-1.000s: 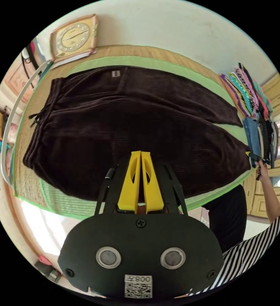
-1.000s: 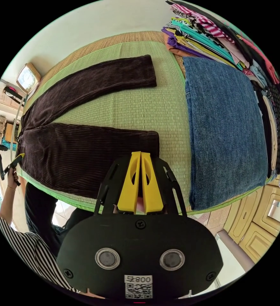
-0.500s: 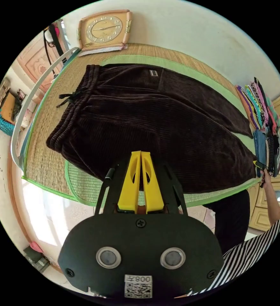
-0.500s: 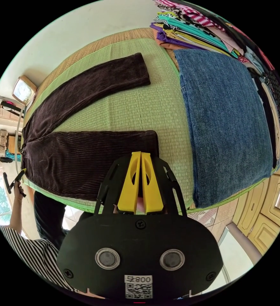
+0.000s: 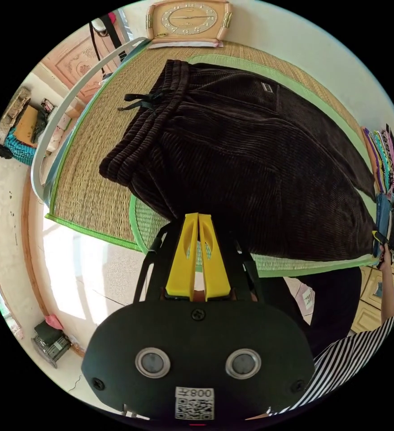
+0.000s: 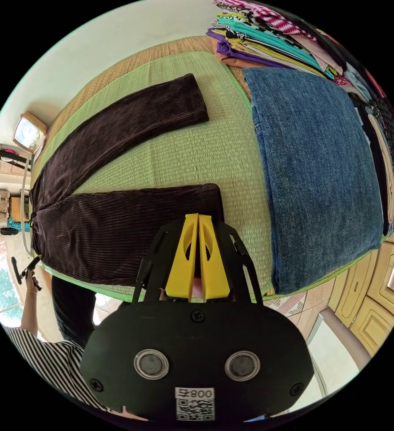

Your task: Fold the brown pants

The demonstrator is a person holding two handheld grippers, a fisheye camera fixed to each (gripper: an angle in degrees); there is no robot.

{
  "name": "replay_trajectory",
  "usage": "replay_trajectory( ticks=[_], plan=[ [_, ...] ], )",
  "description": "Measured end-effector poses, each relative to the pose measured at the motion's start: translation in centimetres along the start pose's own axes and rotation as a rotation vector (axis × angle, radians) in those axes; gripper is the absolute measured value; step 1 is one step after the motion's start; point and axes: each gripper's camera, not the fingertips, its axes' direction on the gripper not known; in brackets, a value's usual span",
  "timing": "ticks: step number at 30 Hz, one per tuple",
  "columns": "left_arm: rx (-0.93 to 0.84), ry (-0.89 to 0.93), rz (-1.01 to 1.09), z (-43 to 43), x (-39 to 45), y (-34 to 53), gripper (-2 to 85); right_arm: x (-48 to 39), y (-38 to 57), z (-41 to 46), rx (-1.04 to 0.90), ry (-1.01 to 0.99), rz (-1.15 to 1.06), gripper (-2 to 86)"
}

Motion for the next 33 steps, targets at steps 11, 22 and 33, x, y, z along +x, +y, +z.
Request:
replay_trajectory(
  ticks=[11,22,33],
  plan=[
    [0.170,0.145,0.008,1.0,3.0,-1.0,1.3,0.2,2.6,0.4,0.060,-0.003,-0.008,0.1],
    [0.331,0.579,0.802,3.6,35.4,-12.9,8.5,-1.4,0.6,-1.6,0.320,-0.018,-0.070,9.4],
    [0.242,0.472,1.069,13.3,67.3,-20.3,10.8,2.8,-3.0,3.2,0.320,-0.061,0.003,8.3]
  ],
)
